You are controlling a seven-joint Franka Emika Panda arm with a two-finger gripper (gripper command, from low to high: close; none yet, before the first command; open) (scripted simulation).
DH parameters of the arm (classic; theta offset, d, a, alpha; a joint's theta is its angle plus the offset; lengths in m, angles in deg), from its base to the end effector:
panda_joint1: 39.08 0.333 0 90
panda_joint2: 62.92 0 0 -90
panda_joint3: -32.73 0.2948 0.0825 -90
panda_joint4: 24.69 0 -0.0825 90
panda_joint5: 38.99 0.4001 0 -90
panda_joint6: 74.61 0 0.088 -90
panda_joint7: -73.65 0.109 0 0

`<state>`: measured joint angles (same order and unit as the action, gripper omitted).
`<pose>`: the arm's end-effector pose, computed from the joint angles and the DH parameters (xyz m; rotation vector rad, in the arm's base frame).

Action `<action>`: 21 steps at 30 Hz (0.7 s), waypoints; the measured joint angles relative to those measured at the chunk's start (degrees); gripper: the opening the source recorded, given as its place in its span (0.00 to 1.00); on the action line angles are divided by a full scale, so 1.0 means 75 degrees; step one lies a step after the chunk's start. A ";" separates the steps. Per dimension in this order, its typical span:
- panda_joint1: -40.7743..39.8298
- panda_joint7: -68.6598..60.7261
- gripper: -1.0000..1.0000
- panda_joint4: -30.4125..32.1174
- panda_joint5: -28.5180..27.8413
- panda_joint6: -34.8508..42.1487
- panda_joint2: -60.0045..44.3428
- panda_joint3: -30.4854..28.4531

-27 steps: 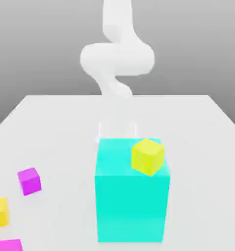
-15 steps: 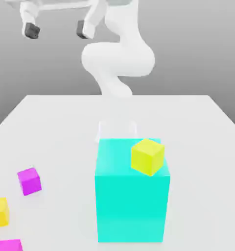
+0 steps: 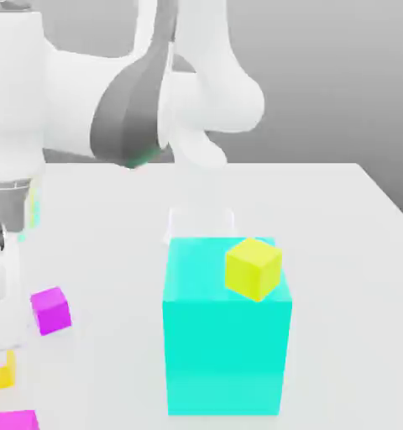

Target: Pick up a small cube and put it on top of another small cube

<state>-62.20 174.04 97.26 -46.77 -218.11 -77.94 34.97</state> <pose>0.5508 -0.2093 0.2620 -1.6676 2.6372 -0.2142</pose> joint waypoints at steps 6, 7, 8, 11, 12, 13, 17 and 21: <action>-0.0340 0.0681 0.50 -0.0249 0.0801 -0.0468 -0.1514 -0.0111; -0.0354 0.0712 0.50 -0.0305 0.0838 -0.0652 -0.1788 -0.0119; -0.0359 0.0733 0.50 -0.0363 0.0850 -0.0855 -0.2067 -0.0126; -0.0373 0.0771 0.00 -0.0461 0.0821 -0.1203 -0.2532 -0.0122; -0.0373 0.0770 0.00 -0.0461 0.0822 -0.1207 -0.2532 -0.0122; -0.0373 0.0769 0.00 -0.0461 0.0823 -0.1212 -0.2532 -0.0121; -0.0375 0.0770 0.00 -0.0459 0.0833 -0.1214 -0.2526 -0.0122; -0.0410 0.0748 0.00 -0.0206 0.0883 -0.0511 -0.1578 -0.0105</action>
<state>-65.27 179.65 95.71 -40.14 -221.94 -89.77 34.18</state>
